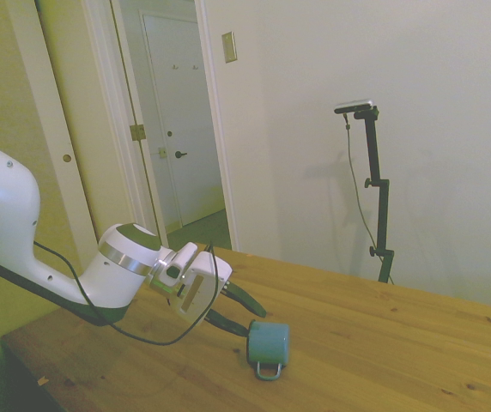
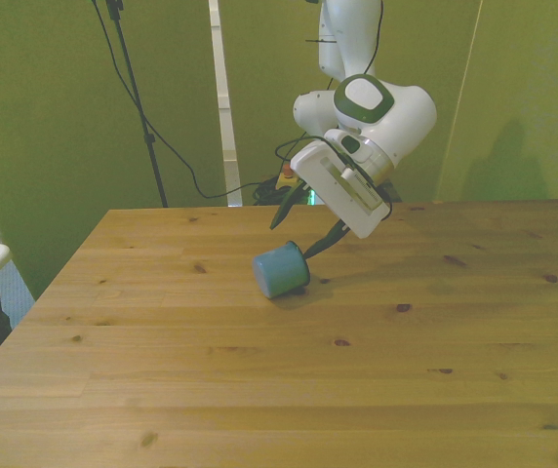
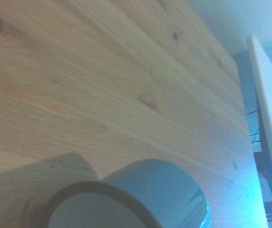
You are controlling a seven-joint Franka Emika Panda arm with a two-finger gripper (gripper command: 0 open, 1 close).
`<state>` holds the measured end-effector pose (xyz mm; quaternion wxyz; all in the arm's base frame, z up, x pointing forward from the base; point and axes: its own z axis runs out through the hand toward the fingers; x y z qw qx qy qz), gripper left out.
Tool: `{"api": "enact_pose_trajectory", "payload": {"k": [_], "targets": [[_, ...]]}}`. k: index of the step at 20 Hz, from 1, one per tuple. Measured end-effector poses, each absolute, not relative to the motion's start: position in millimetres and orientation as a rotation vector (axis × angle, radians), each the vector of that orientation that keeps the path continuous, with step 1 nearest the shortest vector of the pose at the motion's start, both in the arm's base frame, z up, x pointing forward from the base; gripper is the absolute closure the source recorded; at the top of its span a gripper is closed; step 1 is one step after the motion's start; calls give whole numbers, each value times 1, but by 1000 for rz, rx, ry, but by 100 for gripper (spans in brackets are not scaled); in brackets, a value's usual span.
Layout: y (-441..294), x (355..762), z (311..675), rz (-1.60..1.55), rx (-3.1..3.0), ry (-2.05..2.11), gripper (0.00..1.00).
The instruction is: Flip the mug upright
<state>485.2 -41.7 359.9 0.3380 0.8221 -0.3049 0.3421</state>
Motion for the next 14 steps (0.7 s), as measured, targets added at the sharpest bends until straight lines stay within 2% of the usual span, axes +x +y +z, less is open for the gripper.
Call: {"api": "enact_pose_trajectory", "payload": {"k": [7, 8, 14], "targets": [[-49, 494, 352, 924, 2067, -803, 0], [-49, 495, 352, 926, 2063, -804, 100], [-51, 496, 352, 928, 2052, -812, 100]]}}
